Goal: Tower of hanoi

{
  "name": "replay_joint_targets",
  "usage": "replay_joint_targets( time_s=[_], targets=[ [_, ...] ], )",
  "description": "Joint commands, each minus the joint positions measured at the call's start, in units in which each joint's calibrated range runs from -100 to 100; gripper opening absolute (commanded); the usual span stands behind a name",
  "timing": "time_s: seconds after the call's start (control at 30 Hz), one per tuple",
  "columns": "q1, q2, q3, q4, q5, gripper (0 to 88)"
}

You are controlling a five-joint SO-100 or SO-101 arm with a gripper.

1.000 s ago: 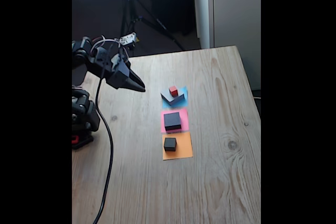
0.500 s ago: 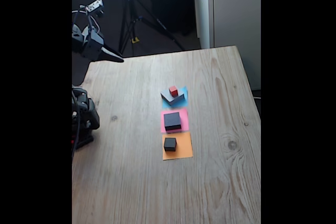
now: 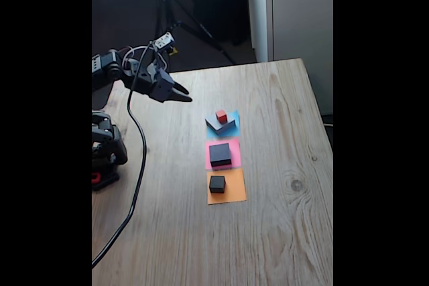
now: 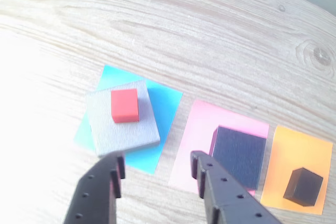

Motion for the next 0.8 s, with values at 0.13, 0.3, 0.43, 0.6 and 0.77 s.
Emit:
replay_joint_targets(
  time_s=[0.13,0.3,0.43,0.6,0.77],
  targets=[
    [1.22,3.88,10.94,-23.48,1.04,24.7],
    [0.38,9.18,21.03,-44.92,1.04,29.2],
    [-0.7,15.39,27.31,-61.44,1.04,30.4],
    [-2.21,24.55,32.31,-79.4,-1.47,31.5],
    [-2.79,35.75,33.12,-94.13,-4.14,31.5]
  ],
)
